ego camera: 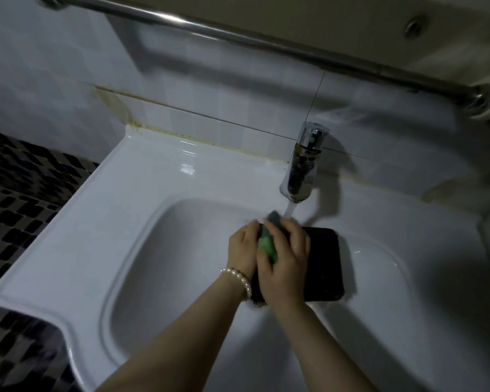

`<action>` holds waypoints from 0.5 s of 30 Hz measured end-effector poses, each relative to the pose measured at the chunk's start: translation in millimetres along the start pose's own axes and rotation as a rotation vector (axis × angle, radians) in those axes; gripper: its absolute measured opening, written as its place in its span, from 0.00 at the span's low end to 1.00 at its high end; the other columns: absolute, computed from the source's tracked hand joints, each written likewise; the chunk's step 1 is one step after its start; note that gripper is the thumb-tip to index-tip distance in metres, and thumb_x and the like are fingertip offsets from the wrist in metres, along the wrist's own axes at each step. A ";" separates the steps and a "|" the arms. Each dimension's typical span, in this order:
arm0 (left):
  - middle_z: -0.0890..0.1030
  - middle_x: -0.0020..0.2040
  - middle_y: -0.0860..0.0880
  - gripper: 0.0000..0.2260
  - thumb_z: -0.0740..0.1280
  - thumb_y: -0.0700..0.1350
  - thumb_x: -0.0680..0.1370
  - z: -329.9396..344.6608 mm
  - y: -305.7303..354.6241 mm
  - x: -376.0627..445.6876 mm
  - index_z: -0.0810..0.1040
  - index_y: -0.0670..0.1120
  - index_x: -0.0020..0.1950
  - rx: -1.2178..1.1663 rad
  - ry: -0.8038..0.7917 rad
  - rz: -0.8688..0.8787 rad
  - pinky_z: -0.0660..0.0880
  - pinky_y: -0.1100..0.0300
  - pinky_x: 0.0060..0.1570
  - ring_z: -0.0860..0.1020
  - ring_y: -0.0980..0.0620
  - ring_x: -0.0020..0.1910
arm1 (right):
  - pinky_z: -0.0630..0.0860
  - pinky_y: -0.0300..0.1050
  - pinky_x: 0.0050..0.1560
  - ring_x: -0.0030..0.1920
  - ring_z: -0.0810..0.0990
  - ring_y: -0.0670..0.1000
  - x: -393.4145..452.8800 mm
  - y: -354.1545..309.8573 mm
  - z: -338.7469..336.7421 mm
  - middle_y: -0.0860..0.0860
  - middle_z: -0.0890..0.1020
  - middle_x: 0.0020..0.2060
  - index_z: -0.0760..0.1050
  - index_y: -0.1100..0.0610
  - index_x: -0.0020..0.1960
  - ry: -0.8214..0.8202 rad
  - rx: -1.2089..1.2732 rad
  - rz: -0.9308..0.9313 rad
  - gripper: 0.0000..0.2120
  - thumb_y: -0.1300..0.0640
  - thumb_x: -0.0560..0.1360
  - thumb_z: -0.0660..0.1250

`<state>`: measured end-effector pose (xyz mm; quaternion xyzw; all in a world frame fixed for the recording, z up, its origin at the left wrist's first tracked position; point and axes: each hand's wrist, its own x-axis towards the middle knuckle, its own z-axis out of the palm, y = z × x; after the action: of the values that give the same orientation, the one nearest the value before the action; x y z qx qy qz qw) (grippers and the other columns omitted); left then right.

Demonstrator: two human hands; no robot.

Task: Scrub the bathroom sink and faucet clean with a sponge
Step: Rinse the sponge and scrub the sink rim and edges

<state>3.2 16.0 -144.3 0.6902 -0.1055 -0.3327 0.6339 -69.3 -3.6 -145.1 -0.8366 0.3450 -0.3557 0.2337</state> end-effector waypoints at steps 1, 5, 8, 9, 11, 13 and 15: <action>0.80 0.38 0.40 0.16 0.58 0.45 0.81 -2.4 -1.8 3.5 0.78 0.35 0.43 -0.025 0.031 -0.032 0.74 0.58 0.39 0.76 0.48 0.38 | 0.68 0.56 0.65 0.62 0.71 0.60 -6.0 4.1 -3.8 0.60 0.75 0.61 0.78 0.60 0.60 -0.053 -0.024 -0.084 0.19 0.56 0.73 0.59; 0.82 0.48 0.37 0.18 0.60 0.52 0.78 -26.2 -5.0 18.8 0.80 0.38 0.45 -0.327 0.176 -0.285 0.75 0.47 0.58 0.79 0.40 0.50 | 0.68 0.55 0.66 0.64 0.70 0.60 -30.9 44.4 -29.9 0.58 0.71 0.64 0.78 0.58 0.61 -0.129 -0.213 -0.430 0.19 0.55 0.79 0.53; 0.80 0.42 0.42 0.17 0.60 0.53 0.79 -33.1 -6.3 21.3 0.78 0.41 0.40 -0.216 0.217 -0.231 0.74 0.48 0.55 0.78 0.44 0.45 | 0.67 0.48 0.66 0.63 0.72 0.64 -27.6 63.0 -37.7 0.63 0.72 0.63 0.78 0.62 0.60 0.020 -0.128 -0.069 0.15 0.63 0.76 0.61; 0.79 0.41 0.42 0.18 0.59 0.54 0.79 -31.1 -7.0 18.8 0.77 0.41 0.40 -0.183 0.219 -0.211 0.74 0.49 0.53 0.77 0.45 0.44 | 0.66 0.38 0.66 0.63 0.72 0.61 -21.3 62.7 -36.9 0.62 0.72 0.62 0.76 0.62 0.62 0.059 0.001 0.151 0.15 0.66 0.76 0.63; 0.78 0.40 0.42 0.19 0.58 0.55 0.79 -28.5 -8.6 14.9 0.77 0.41 0.42 -0.143 0.219 -0.167 0.75 0.52 0.49 0.76 0.46 0.42 | 0.66 0.26 0.58 0.62 0.72 0.52 -4.0 60.4 -34.0 0.54 0.73 0.60 0.74 0.58 0.64 0.094 0.302 0.512 0.17 0.64 0.76 0.66; 0.79 0.39 0.42 0.23 0.56 0.58 0.79 -33.0 -7.3 12.7 0.78 0.39 0.42 -0.115 0.207 -0.149 0.74 0.55 0.46 0.78 0.45 0.40 | 0.69 0.31 0.53 0.59 0.75 0.48 8.2 69.0 -34.9 0.49 0.77 0.58 0.74 0.53 0.63 0.118 0.484 0.730 0.16 0.56 0.75 0.68; 0.78 0.35 0.41 0.27 0.57 0.61 0.77 -43.5 -4.1 7.8 0.77 0.37 0.39 -0.078 0.108 -0.140 0.74 0.54 0.44 0.77 0.45 0.36 | 0.74 0.42 0.50 0.55 0.79 0.51 13.9 81.9 -43.0 0.52 0.81 0.55 0.78 0.54 0.58 0.024 0.727 0.931 0.19 0.47 0.70 0.70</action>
<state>33.8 47.3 -151.8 0.6876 -0.0095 -0.3423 0.6403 -128.4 -73.7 -163.7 -0.4593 0.5343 -0.3206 0.6330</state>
